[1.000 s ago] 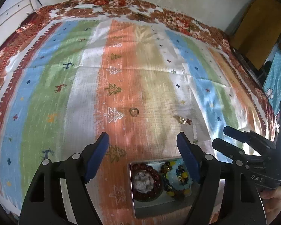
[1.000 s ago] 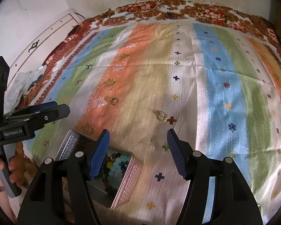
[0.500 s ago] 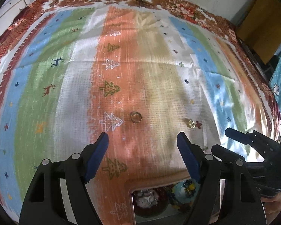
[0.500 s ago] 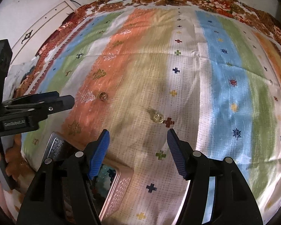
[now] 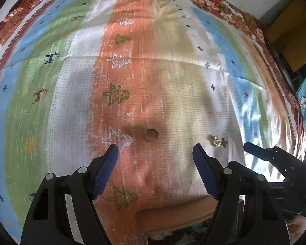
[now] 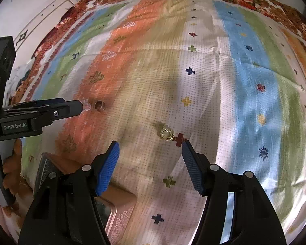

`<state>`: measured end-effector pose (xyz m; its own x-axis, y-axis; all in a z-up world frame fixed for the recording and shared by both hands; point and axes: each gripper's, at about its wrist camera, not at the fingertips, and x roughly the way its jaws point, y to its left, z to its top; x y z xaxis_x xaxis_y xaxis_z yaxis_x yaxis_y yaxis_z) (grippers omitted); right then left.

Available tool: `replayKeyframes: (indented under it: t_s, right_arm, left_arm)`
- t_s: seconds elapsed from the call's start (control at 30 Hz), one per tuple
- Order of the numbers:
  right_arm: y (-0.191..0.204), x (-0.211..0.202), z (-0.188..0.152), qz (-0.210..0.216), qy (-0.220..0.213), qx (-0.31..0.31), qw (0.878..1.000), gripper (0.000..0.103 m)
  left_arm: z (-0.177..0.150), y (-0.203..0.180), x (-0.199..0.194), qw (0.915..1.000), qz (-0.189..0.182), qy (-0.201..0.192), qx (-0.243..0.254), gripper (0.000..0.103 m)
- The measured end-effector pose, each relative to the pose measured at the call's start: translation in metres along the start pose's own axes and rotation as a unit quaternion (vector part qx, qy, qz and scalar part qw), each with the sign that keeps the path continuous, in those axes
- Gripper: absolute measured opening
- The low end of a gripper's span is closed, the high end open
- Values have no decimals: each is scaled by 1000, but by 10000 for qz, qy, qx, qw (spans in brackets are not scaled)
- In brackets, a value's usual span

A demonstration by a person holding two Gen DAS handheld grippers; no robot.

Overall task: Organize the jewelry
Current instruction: 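Move both open tools toward the gold ring and gold charm, then close the left tool on the gold ring while the right tool grasps the gold charm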

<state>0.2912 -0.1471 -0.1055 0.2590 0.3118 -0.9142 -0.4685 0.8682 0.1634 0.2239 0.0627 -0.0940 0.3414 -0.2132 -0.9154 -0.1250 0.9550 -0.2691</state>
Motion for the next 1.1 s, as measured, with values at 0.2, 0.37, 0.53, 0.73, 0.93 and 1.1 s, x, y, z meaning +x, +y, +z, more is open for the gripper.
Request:
replayKeyframes:
  t_s: [0.2,0.37,0.53,0.73,0.93,1.1]
  right_arm:
    - [-4,13,6,-86,125,-21,9999,63]
    - [-5,22,11,-165,177,-24,9997,63]
    - [-6,32,15,-279,257,-71,9993,63]
    - [-8,48,20,-379,419,-70,9984,63]
    - [-11,50,19,-314,414,11,9986,63]
    - [-9,51,17,-419,447,-98,9981,59]
  left_arm:
    - [7,-6,10,9996,93,104,231,70]
    - [15,-6,23,9990,193,233,328,67]
    - [19,-4,36,9979,277,385,431,62]
    - [22,-6,46,9968,297,490,562,55]
    - [22,-11,56,9950,357,605,710,49]
    - [22,-12,60,9939,480,609,784,44]
